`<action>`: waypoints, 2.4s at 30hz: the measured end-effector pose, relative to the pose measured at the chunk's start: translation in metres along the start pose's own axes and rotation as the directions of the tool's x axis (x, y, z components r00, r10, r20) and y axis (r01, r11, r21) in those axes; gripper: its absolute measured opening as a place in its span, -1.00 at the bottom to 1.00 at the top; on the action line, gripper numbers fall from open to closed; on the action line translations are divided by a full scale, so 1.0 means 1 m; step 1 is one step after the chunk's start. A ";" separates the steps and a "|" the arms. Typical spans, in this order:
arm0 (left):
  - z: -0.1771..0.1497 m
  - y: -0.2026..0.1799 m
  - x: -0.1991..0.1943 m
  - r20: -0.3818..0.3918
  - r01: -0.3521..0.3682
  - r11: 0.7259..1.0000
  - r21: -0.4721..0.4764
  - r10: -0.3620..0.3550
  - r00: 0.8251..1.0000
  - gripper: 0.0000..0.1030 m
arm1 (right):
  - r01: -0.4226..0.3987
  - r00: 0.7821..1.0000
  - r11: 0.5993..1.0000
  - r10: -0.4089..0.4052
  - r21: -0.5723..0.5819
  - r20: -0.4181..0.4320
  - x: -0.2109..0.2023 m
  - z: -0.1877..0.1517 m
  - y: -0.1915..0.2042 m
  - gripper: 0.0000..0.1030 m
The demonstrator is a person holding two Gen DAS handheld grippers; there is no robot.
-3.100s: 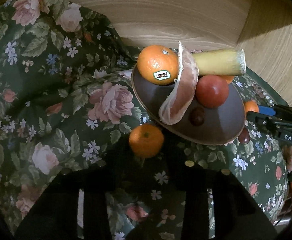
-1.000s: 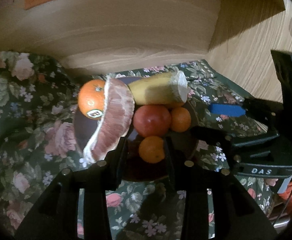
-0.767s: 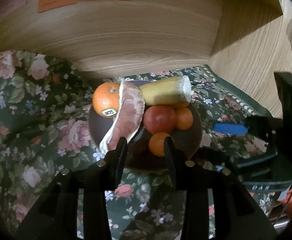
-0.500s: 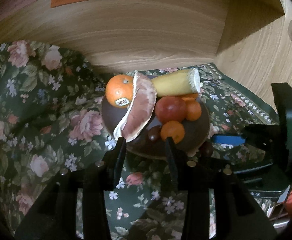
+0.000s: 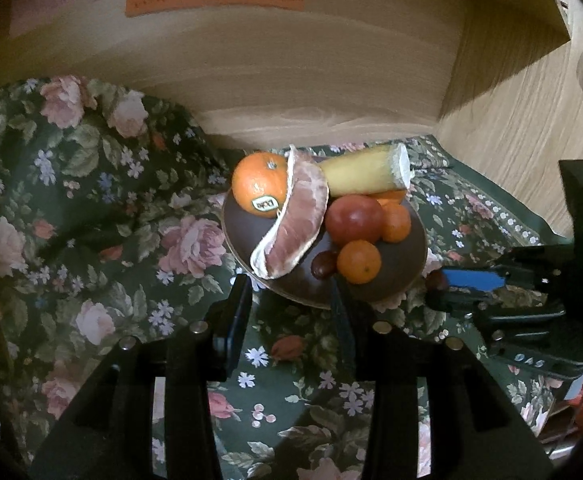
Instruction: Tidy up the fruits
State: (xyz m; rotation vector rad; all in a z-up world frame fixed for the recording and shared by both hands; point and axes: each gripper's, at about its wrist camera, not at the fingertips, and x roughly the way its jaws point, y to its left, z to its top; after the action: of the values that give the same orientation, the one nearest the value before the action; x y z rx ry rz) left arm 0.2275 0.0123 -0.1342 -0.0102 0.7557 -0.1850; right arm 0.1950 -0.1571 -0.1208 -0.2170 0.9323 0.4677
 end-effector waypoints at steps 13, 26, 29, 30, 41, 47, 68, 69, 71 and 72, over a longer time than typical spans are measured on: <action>-0.002 0.002 -0.025 0.063 -0.060 0.998 0.002 0.059 0.996 -0.23 | 0.041 0.999 0.999 -0.041 -0.003 0.006 0.020 0.023 -0.001 -0.56; 0.000 -0.005 -0.062 0.176 -0.085 0.996 -0.019 0.087 0.981 -0.15 | 0.079 0.987 0.996 -0.084 0.041 0.136 -0.032 0.023 -0.001 0.12; 0.001 -0.015 -0.085 0.240 -0.093 0.996 -0.016 0.094 0.966 -0.15 | 0.103 0.969 0.993 -0.112 0.055 0.218 -0.066 0.023 0.004 0.12; 0.001 -0.019 -0.095 0.264 -0.097 0.995 -0.015 0.097 0.960 -0.15 | 0.117 0.958 0.991 -0.128 0.060 0.258 -0.083 0.022 0.008 0.12; -0.003 -0.072 -0.188 0.464 -0.105 0.994 0.002 0.092 0.881 0.03 | 0.130 0.834 0.985 -0.170 0.113 0.525 -0.192 0.009 0.045 0.12; -0.015 -0.090 -0.229 0.542 -0.133 0.991 0.014 0.104 0.834 0.33 | 0.127 0.781 0.984 -0.175 0.121 0.600 -0.228 -0.008 0.067 0.14; -0.041 -0.104 -0.262 0.597 -0.156 0.987 -0.042 0.150 0.788 0.99 | 0.171 0.714 0.971 -0.240 0.169 0.658 -0.255 -0.042 0.082 1.00; -0.041 -0.103 -0.262 0.597 -0.156 0.987 -0.044 0.151 0.788 0.99 | 0.174 0.713 0.970 -0.243 0.170 0.658 -0.255 -0.042 0.082 1.00; -0.041 -0.103 -0.262 0.597 -0.157 0.987 -0.044 0.152 0.788 0.99 | 0.175 0.712 0.970 -0.244 0.169 0.658 -0.255 -0.043 0.082 1.00; -0.041 -0.102 -0.262 0.597 -0.156 0.987 -0.044 0.151 0.788 0.99 | 0.175 0.711 0.970 -0.244 0.170 0.659 -0.255 -0.043 0.082 1.00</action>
State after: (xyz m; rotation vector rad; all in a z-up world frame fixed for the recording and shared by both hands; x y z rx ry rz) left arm -0.0036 -0.0411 0.0220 0.0010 0.1131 -0.0202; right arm -0.0042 -0.1754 0.0627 -0.0480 0.1951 0.2504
